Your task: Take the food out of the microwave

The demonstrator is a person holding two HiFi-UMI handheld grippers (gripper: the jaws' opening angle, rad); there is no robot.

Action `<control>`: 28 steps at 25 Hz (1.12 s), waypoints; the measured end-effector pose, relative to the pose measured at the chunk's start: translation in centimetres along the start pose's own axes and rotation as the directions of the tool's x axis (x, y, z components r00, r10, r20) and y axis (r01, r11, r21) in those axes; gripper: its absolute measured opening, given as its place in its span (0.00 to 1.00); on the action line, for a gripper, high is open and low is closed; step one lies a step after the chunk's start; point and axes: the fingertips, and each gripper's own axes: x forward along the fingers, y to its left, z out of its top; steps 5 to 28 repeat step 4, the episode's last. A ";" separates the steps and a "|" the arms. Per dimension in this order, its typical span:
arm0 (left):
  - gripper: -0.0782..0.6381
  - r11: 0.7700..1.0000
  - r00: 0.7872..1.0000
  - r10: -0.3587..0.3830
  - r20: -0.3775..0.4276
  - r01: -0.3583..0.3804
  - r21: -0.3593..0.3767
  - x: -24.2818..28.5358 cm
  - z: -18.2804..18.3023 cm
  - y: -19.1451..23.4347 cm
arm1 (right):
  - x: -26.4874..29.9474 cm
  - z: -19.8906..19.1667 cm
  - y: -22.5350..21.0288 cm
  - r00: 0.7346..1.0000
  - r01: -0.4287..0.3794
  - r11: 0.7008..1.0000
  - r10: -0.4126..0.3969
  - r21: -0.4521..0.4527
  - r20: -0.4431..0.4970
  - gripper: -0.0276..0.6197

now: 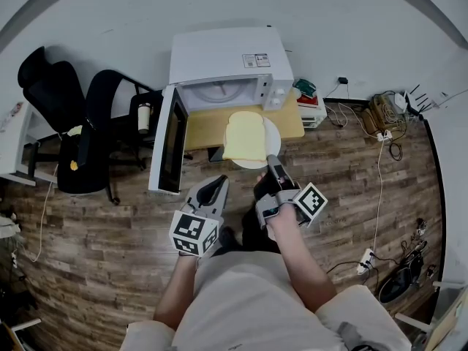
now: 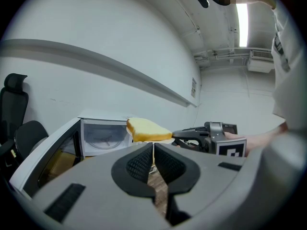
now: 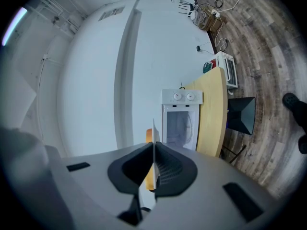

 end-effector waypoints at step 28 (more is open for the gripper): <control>0.12 1.000 1.000 0.003 -0.004 -0.003 0.000 0.2 -0.1 0.2 | 0.2 0.2 -0.1 1.000 -0.002 1.000 0.002 -0.003 -0.002 0.06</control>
